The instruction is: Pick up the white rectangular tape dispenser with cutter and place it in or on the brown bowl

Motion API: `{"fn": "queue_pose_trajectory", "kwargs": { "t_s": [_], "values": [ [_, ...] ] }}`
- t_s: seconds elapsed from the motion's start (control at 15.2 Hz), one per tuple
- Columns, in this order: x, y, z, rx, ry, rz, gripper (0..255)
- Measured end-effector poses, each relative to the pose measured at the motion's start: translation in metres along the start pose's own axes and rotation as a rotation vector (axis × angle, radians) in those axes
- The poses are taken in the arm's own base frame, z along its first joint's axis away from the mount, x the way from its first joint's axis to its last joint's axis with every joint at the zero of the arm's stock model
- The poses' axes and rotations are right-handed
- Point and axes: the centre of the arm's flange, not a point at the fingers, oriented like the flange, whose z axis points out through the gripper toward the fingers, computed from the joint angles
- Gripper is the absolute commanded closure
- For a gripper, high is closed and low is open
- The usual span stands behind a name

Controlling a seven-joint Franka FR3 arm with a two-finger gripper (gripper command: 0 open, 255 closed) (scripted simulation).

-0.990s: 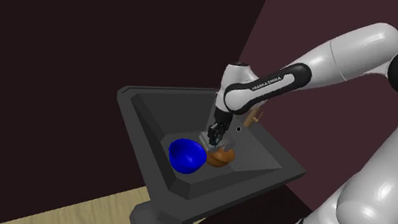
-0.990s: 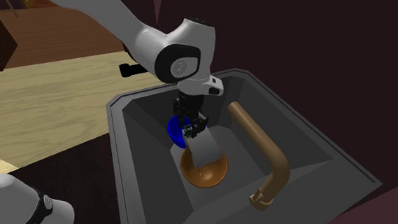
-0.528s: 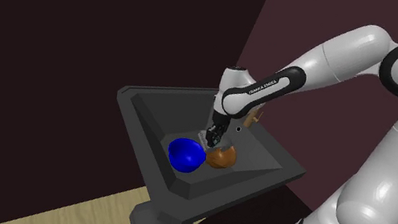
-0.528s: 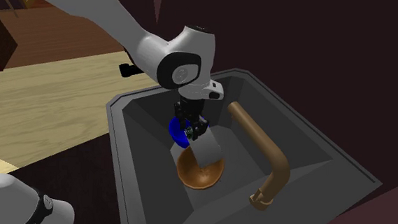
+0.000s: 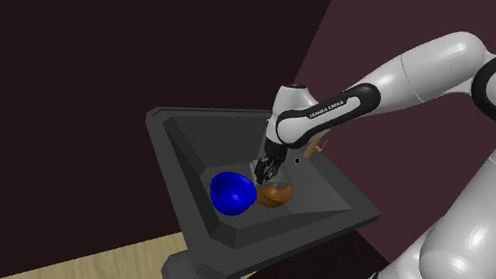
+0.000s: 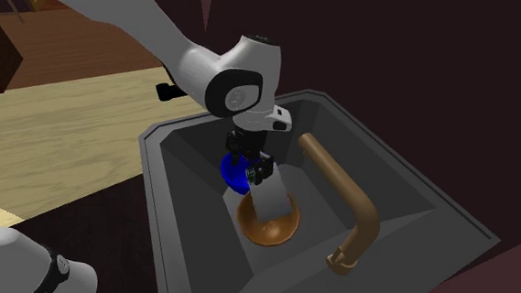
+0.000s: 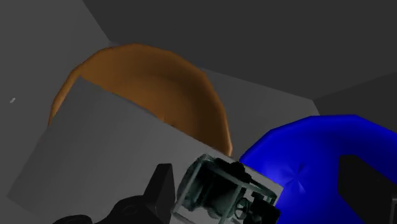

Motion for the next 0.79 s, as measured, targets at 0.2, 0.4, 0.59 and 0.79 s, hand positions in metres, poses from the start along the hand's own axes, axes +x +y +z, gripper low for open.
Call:
{"fn": "queue_pose_trajectory", "kwargs": {
  "t_s": [0.2,0.4,0.59,0.79],
  "values": [
    [0.0,0.0,-0.015,0.0,0.0,0.0,0],
    [0.002,0.002,-0.043,0.0,0.001,0.0,0],
    [0.0,0.001,-0.049,0.0,0.0,0.0,0],
    [-0.001,0.001,-0.049,0.0,0.0,0.0,0]
  ]
}}
